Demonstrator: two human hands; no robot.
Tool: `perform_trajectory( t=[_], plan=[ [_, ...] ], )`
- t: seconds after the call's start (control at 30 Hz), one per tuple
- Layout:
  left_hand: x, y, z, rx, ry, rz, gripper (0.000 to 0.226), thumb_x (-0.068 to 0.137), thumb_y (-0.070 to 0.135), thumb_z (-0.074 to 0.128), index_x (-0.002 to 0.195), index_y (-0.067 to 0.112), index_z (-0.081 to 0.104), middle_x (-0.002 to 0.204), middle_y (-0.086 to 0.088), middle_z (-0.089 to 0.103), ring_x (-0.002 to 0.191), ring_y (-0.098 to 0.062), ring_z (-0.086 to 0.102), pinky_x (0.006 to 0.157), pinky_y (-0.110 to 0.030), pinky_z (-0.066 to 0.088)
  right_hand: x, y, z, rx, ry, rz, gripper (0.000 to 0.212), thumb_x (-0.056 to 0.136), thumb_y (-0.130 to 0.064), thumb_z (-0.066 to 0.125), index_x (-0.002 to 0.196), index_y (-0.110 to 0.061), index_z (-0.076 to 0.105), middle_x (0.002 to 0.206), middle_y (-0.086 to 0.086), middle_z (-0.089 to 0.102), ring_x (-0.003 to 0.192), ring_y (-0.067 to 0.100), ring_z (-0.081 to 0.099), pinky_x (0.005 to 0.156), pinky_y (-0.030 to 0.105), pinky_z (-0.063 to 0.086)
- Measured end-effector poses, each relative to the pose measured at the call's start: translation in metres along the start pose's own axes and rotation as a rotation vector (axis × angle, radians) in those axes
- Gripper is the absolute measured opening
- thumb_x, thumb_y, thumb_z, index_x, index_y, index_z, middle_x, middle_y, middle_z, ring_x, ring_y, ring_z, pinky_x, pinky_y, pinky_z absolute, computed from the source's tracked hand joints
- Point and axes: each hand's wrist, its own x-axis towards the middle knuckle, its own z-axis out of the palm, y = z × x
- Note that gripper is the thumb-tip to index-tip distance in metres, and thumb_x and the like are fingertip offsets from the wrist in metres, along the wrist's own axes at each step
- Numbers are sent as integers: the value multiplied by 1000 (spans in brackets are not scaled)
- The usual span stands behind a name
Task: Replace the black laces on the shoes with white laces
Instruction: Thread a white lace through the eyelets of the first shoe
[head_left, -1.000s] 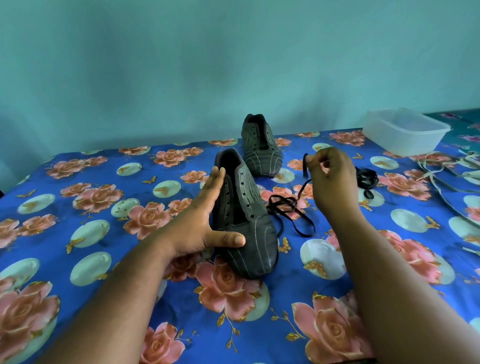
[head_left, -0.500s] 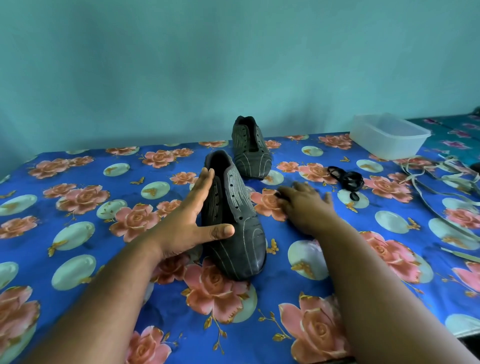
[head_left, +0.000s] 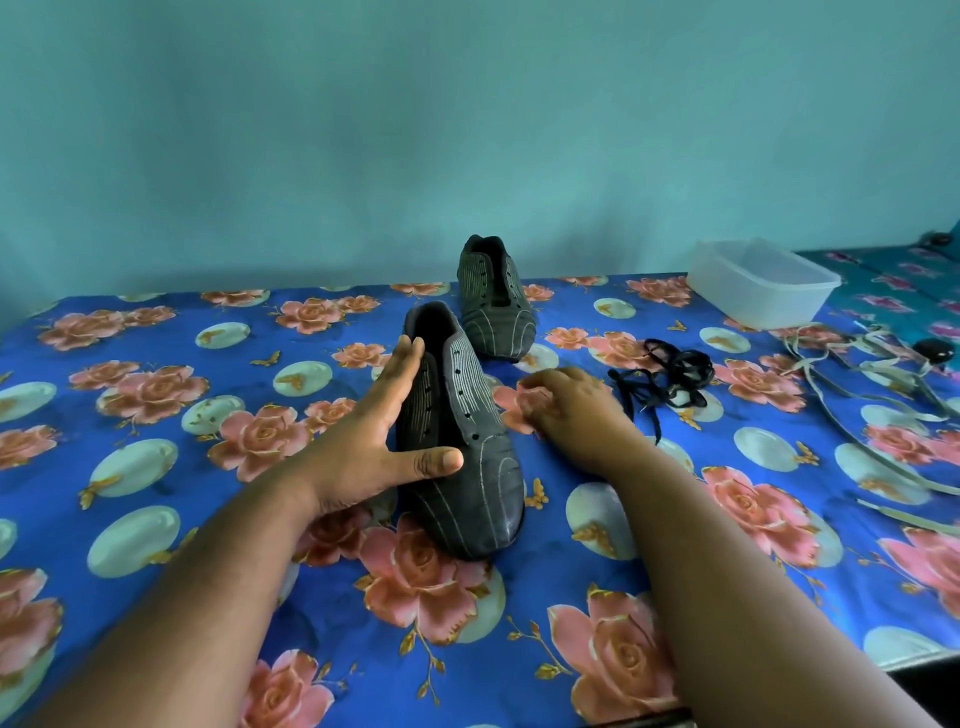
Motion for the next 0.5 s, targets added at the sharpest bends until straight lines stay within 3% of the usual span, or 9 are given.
perform_trajectory(
  t=[0.13,0.2,0.3,0.4,0.43,0.5],
  plan=[
    [1,0,0,-13,10,2,129,61,86,68,156,52,-11,158,39,-22,144,19,-16,122,-26,2,6,31,-14,-37,131,276,45,101,-38,53,144,-26,52,153,6,47,140,31,42,114,47,35],
    [0,0,1,-24,24,14,126,64,86,67,157,50,-9,160,37,-20,145,19,-14,122,-26,3,8,38,-18,1,200,308,46,101,-34,53,146,-22,51,154,9,46,141,33,41,113,48,36],
    [-1,5,3,-103,152,-12,109,76,78,66,161,46,5,166,30,-4,148,13,1,124,-28,12,5,18,-17,131,294,169,36,100,-33,59,134,-21,61,140,9,57,129,32,50,103,42,44],
    [4,8,4,-163,355,-76,95,77,66,69,158,40,26,161,20,28,134,15,31,117,-31,33,-11,-27,-12,379,331,-40,21,97,-40,65,112,-26,68,106,-4,67,97,14,60,78,29,45],
    [6,8,4,-164,382,-93,94,75,69,70,156,39,32,156,19,35,130,15,37,116,-34,37,-17,-41,-10,440,303,-85,23,96,-43,66,111,-27,67,103,-8,65,92,9,58,75,23,44],
    [8,9,9,-174,393,-111,94,74,69,74,154,38,37,152,16,42,131,6,43,116,-38,39,-23,-61,0,470,236,-138,38,91,-50,70,121,-28,62,111,-10,61,98,4,54,82,16,42]
  ],
)
